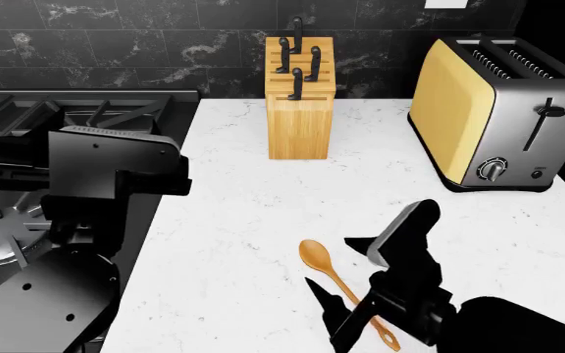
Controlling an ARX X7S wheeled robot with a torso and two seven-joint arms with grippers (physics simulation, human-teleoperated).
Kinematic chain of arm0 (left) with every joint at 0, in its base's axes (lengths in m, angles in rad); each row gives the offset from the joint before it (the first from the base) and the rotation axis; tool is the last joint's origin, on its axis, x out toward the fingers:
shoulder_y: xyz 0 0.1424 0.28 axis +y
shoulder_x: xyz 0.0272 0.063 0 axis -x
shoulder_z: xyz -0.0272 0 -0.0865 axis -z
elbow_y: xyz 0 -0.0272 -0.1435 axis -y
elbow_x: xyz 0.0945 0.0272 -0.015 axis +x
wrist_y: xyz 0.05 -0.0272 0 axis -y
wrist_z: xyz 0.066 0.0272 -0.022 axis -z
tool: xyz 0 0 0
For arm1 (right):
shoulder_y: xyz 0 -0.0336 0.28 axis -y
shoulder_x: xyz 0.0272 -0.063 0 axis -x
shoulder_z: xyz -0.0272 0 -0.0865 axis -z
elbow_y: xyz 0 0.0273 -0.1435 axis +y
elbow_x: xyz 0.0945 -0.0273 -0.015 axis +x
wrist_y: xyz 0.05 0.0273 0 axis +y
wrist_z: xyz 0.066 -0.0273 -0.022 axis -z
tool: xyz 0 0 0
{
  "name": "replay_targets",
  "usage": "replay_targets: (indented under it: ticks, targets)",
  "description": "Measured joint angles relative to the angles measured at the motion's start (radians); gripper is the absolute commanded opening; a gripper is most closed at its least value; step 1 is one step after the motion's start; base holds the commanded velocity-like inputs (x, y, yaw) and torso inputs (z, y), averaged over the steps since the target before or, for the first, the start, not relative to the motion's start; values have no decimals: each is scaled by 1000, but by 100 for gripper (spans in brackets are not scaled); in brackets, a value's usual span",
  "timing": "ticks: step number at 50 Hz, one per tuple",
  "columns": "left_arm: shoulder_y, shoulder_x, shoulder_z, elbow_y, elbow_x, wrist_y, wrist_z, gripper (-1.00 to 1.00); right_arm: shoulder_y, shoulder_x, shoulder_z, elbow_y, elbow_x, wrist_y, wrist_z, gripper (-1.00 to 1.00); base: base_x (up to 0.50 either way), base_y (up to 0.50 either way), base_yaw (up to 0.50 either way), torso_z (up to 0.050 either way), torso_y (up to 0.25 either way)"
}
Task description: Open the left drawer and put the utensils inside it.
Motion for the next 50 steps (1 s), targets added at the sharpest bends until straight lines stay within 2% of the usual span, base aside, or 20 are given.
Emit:
replay_targets:
  ticks: [19, 42, 43, 50]
  targets:
    - [-2, -2, 1, -1, -2, 2, -2, 100, 27, -60, -13, 113, -8, -54, -53, 100, 0, 0, 0, 0, 0]
    - [4, -6, -1, -1, -5, 8, -4, 100, 35, -80, -26, 179, 32, -95, -112, 100, 3, 3, 4, 0, 0]
    - [4, -6, -1, -1, -5, 8, -4, 100, 34, -80, -26, 179, 31, -97, -113, -100, 0, 3, 4, 0, 0]
    - [3, -5, 1, -2, -5, 7, -6, 100, 23, -82, -30, 172, 25, -114, -118, -100, 3, 1, 2, 0, 0]
